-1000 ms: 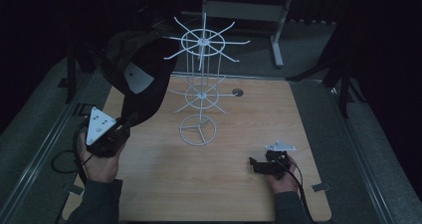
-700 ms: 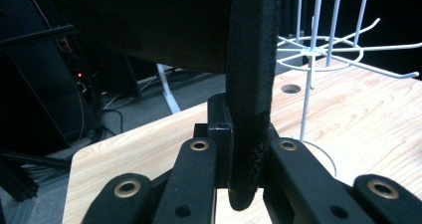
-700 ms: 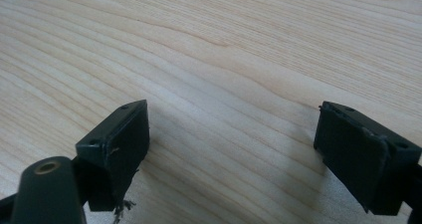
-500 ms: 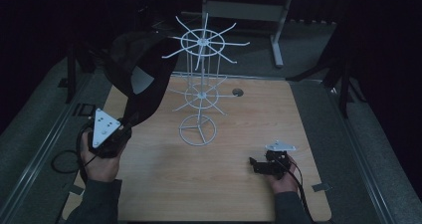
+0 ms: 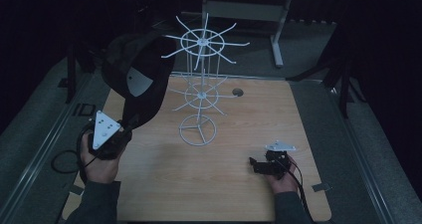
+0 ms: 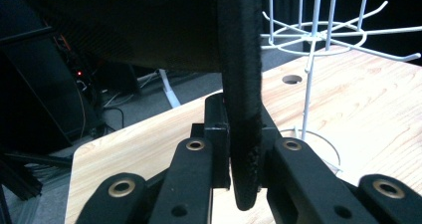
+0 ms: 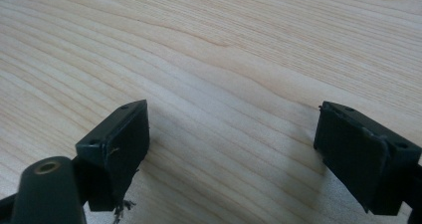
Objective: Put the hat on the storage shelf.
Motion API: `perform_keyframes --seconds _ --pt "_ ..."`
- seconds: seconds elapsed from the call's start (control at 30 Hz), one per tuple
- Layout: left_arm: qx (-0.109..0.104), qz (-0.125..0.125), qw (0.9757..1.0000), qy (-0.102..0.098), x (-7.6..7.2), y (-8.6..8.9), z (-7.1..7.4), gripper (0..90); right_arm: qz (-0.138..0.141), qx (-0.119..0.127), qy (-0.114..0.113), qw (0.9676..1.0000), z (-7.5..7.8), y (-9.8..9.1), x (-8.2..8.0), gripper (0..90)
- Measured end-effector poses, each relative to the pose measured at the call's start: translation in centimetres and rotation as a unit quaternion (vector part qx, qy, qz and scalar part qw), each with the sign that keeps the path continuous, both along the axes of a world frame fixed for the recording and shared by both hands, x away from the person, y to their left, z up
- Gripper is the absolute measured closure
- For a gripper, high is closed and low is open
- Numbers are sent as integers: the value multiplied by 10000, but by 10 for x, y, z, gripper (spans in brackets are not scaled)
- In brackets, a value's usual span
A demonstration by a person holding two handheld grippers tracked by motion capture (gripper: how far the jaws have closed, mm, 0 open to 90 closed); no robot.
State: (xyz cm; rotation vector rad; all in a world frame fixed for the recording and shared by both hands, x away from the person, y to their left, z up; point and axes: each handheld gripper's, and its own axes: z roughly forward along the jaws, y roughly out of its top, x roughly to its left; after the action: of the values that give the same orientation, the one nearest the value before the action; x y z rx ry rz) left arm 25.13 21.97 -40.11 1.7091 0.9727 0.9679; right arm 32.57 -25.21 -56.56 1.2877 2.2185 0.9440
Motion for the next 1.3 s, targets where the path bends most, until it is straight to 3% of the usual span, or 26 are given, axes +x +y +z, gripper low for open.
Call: perform_keyframes --seconds 0.23,0.4,0.63,1.3 --pt "81 -48 10000 -20 0 -2 -2 814 -2 3 3 10000 0 0 0 139" --pt "125 -92 9999 31 1 -4 -4 692 2 1 5 10000 0 0 0 140" --pt "-24 -121 9999 68 1 -3 -6 553 0 -6 8 10000 0 0 0 139" --pt "-259 -70 9995 147 1 2 -10 428 0 -7 -3 10000 0 0 0 139"
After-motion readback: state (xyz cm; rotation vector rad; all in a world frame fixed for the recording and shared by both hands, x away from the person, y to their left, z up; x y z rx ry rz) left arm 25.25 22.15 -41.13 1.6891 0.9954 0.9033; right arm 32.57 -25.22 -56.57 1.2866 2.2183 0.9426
